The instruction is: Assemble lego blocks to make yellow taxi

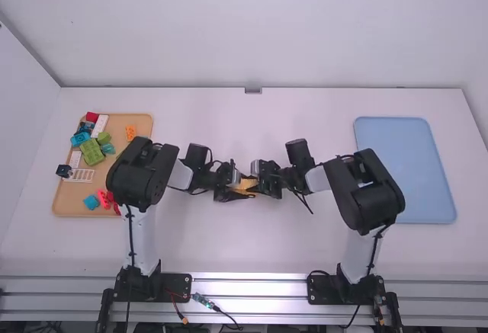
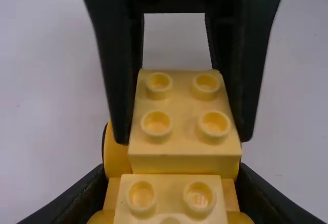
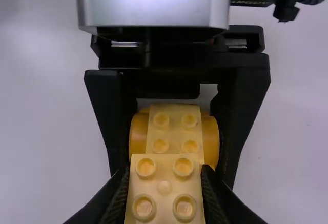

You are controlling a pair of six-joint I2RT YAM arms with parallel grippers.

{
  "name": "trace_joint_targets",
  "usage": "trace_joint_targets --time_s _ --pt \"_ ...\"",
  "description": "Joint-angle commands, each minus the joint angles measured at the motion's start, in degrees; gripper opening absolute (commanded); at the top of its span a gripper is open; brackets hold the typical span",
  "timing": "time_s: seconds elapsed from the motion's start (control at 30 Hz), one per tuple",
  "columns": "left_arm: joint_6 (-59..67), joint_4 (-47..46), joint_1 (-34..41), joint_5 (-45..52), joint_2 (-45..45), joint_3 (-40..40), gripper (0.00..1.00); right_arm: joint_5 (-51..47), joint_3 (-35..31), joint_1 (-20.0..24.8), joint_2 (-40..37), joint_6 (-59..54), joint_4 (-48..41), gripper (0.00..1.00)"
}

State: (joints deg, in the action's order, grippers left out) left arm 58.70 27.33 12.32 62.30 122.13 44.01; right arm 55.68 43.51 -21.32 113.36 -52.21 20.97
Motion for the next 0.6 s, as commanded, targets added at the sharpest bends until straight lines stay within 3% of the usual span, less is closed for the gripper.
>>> trace_joint_targets --time_s 0.0,0.33,0.4,0.47,0.57 --pt "1.7 0.8 0.4 -7.3 1.0 -2.3 0.28 -1.7 0.8 -0.6 1.4 1.0 -0.2 0.02" --pt "-0.8 5.1 0.4 -7.3 1.0 -3.7 0.29 -1.8 0.8 -1.4 1.4 1.0 -0.8 0.05" --pt "-0.8 5.1 0.4 -7.3 1.0 -3.7 0.29 -1.7 0.8 -1.7 1.4 1.0 -0.7 0.10" --pt "-0.8 5.2 0.5 -7.3 1.0 -3.7 0.29 -1.8 0.8 -2.4 1.4 1.0 -0.3 0.26" --pt "-0.8 5.1 0.5 -7.3 1.0 -3.6 0.29 -1.7 0.9 -2.3 1.4 1.0 -0.3 0.34"
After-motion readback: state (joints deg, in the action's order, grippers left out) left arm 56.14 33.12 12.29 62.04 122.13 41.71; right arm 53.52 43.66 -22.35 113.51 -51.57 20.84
